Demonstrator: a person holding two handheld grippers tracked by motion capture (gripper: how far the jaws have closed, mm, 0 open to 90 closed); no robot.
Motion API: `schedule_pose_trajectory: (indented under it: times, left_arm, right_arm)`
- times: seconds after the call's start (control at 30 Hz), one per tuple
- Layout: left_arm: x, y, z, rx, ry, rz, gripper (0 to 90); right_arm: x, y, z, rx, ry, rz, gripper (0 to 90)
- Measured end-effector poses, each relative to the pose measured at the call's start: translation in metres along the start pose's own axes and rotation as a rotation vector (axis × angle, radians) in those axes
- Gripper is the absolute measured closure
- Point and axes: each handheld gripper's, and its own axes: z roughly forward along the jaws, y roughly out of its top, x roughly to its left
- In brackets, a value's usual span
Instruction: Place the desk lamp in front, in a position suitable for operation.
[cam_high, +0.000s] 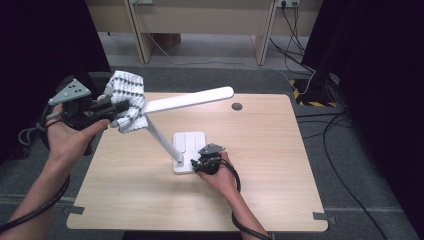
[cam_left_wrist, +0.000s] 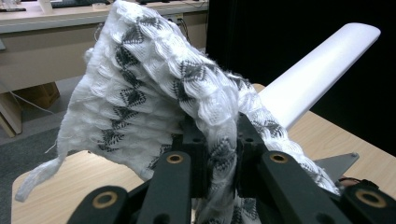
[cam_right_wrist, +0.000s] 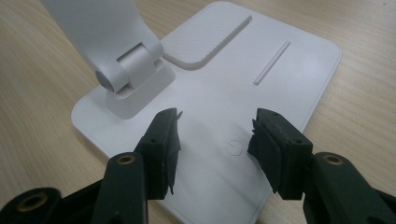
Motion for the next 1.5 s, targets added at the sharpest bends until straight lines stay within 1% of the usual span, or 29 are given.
schedule_pose_trajectory:
  times: [0.53, 1.2, 1.5]
  left_arm:
    - [-0.012, 0.008, 0.015, 0.001, -0.030, 0.010, 78.6]
    - [-0.025, 0.016, 0.029, 0.000, -0.056, 0.016, 78.6]
    - [-0.032, 0.019, 0.036, 0.002, -0.069, 0.025, 78.6]
  right_arm:
    - [0.000, 0.000, 0.000, -0.001, 0.000, 0.000, 50.8]
    - [0.000, 0.000, 0.000, -0.002, 0.000, 0.000, 51.1]
    - [0.000, 0.000, 0.000, -0.002, 0.000, 0.003, 51.1]
